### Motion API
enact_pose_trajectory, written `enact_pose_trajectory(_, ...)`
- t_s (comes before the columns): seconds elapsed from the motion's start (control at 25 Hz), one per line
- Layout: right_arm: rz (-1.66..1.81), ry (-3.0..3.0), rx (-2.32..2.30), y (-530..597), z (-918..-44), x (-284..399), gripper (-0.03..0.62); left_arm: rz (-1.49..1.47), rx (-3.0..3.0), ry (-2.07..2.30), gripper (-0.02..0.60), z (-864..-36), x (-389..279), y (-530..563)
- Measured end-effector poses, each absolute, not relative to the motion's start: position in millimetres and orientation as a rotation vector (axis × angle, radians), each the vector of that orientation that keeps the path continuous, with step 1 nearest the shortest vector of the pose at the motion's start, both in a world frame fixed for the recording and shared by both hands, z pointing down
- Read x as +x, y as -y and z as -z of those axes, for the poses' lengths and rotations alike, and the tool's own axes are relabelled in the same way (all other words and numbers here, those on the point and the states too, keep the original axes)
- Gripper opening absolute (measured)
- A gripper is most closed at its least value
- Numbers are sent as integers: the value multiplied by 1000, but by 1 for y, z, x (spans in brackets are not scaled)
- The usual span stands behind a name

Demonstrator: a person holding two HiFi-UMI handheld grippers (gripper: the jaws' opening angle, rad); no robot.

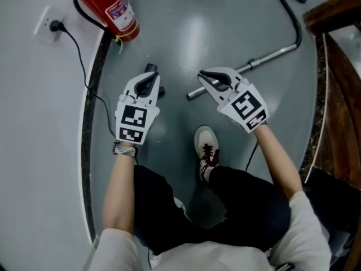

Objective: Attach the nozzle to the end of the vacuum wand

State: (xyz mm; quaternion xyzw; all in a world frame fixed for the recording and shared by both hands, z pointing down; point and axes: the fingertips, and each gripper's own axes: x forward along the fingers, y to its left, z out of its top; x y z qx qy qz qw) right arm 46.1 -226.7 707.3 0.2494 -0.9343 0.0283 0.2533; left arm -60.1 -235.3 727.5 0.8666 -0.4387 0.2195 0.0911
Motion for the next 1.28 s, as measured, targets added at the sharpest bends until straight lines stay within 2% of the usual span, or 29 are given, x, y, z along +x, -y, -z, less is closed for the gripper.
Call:
enact_pose_trajectory(0.2, -72, 2480, 574, 231, -741, 41, 31, -739, 2577, 1207, 0, -759, -61, 235)
enact_pose_trajectory(0.32, -105, 2460, 529, 235, -765, 42, 34, -808, 2576, 1130, 38, -778, -59, 231)
enact_pose_trajectory(0.4, -129, 2443, 473, 235, -784, 44, 55, -878, 2601, 1063, 51, -791, -58, 224)
enact_pose_trajectory(0.48, -134, 2410, 430, 234, -806, 51, 117, -944, 2624, 989, 54, -804, -57, 220)
enact_pose_trajectory(0.52, -136, 2391, 421, 234, -816, 55, 127, -966, 2634, 953, 58, -810, -56, 219)
enact_pose_trajectory(0.8, -142, 2299, 286, 214, -868, 62, 164, -996, 2580, 841, 80, -845, -59, 209)
enact_pose_trajectory(0.92, -57, 2245, 166, 200, -883, 57, 183, -1201, 2598, 683, 126, -880, -61, 191)
enact_pose_trajectory(1.0, -19, 2210, 101, 194, -893, 57, 189, -1285, 2598, 612, 135, -893, -63, 181)
enact_pose_trajectory(1.28, -1, 2142, -14, 197, -933, 79, 212, -1285, 2539, 625, 158, -908, -71, 187)
